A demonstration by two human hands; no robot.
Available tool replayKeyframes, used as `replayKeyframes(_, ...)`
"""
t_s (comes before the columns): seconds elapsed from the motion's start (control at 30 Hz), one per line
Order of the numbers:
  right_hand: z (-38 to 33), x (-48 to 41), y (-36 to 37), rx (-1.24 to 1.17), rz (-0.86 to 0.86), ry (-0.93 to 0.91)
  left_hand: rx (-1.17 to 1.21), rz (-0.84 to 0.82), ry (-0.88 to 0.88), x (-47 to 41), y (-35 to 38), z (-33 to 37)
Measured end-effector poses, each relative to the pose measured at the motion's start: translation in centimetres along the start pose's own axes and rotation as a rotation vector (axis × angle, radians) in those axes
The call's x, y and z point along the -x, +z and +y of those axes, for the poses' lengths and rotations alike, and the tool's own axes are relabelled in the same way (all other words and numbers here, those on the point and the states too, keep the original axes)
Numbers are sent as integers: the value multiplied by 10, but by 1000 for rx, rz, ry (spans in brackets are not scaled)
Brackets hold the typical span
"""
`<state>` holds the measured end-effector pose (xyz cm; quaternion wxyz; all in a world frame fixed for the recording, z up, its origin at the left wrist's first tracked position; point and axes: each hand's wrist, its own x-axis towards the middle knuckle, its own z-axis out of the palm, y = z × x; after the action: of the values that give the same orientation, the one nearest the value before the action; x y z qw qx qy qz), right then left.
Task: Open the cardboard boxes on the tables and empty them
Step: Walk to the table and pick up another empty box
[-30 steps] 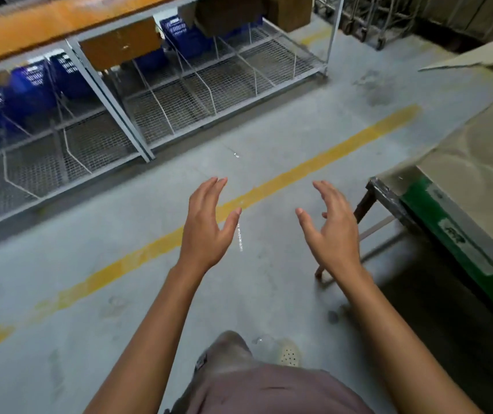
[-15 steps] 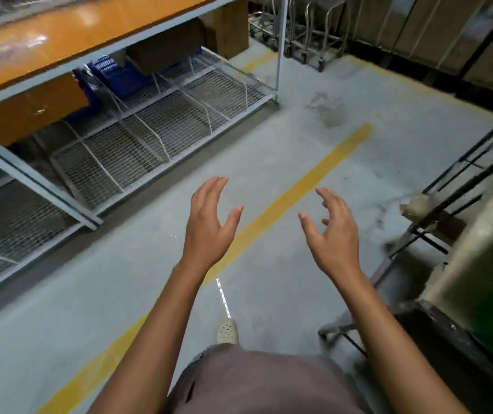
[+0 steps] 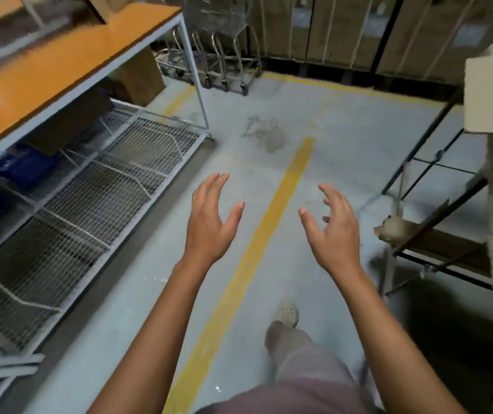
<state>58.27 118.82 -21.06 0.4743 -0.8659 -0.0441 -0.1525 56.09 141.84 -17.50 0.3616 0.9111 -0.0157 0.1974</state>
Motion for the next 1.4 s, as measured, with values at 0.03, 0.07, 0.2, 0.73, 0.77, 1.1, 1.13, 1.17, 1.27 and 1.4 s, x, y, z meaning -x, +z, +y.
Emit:
replayKeyframes(0.03,9,-23,3,5,16,11,4,-23,15,-25,14,-2)
replayKeyframes(0.07,17,-47,3,13,31,22,10,-47,29,-51,28,-3)
replayKeyframes(0.2,41,-137,-7,65,78,55,34,-116,116,-157,79,10)
replayKeyframes(0.73,145,-459,17,164,263,152,141,-243,290,-507,269,-14)
replayKeyframes(0.77,153,-483,23,171,280,157,149,-254,301,-532,282,-19)
replayKeyframes(1.1,196,-673,23,241,452,287,215,-424,426,-748,391,-11)
replayKeyframes(1.13,204,-686,19,248,471,301,225,-443,438,-764,403,-6)
replayKeyframes(1.17,214,-700,15,250,489,316,234,-465,447,-779,418,-1)
replayKeyframes(1.27,248,-745,3,260,517,366,255,-508,478,-825,467,15)
replayKeyframes(1.4,299,-806,-20,269,553,408,272,-534,524,-884,540,43)
